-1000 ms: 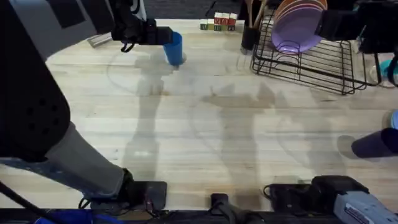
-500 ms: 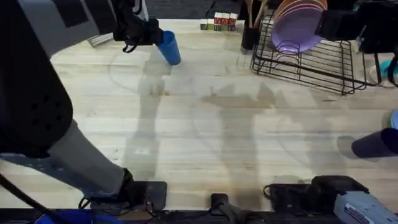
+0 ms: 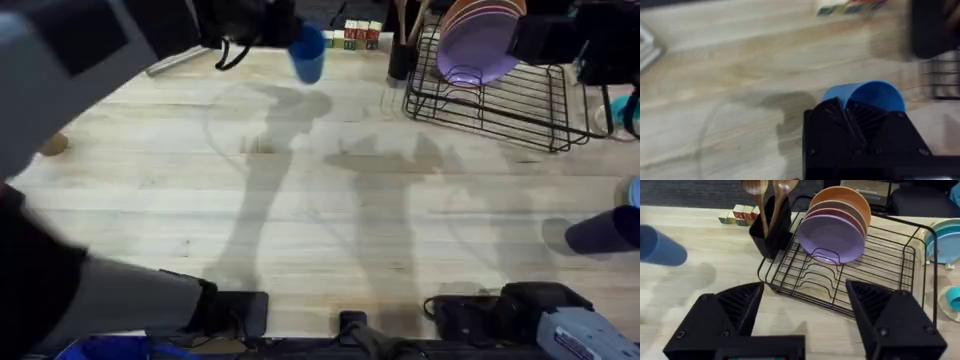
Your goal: Pick up the cup on the table and put them onto the rack.
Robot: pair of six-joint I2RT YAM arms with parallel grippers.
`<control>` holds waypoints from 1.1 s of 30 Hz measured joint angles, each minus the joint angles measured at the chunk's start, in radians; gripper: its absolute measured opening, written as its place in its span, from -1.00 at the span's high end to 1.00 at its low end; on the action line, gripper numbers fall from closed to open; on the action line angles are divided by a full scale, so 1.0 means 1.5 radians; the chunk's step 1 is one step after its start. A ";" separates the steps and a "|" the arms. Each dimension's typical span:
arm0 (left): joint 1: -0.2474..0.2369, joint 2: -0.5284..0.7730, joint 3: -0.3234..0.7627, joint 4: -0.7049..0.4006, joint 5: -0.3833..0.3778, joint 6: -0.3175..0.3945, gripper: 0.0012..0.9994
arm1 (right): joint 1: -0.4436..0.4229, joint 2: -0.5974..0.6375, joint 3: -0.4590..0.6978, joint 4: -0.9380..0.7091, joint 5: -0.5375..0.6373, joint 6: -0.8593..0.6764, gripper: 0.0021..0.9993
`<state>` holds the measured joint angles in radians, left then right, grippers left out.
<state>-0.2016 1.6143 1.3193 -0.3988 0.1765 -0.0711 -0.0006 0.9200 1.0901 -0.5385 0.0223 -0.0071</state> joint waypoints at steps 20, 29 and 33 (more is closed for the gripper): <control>-0.175 -0.073 0.000 0.124 0.102 0.002 0.92 | 0.000 0.000 0.000 0.000 0.000 0.000 -0.99; -0.222 -0.029 0.000 0.211 0.110 0.001 0.92 | 0.000 0.000 0.000 0.000 0.000 0.000 -0.99; -0.235 0.011 0.000 0.268 0.110 0.000 0.92 | 0.000 0.000 0.000 0.000 0.000 0.000 -0.99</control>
<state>-0.5546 1.6302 1.3193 0.0027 0.3416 -0.0714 -0.0006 0.9203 1.0901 -0.5385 0.0223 -0.0073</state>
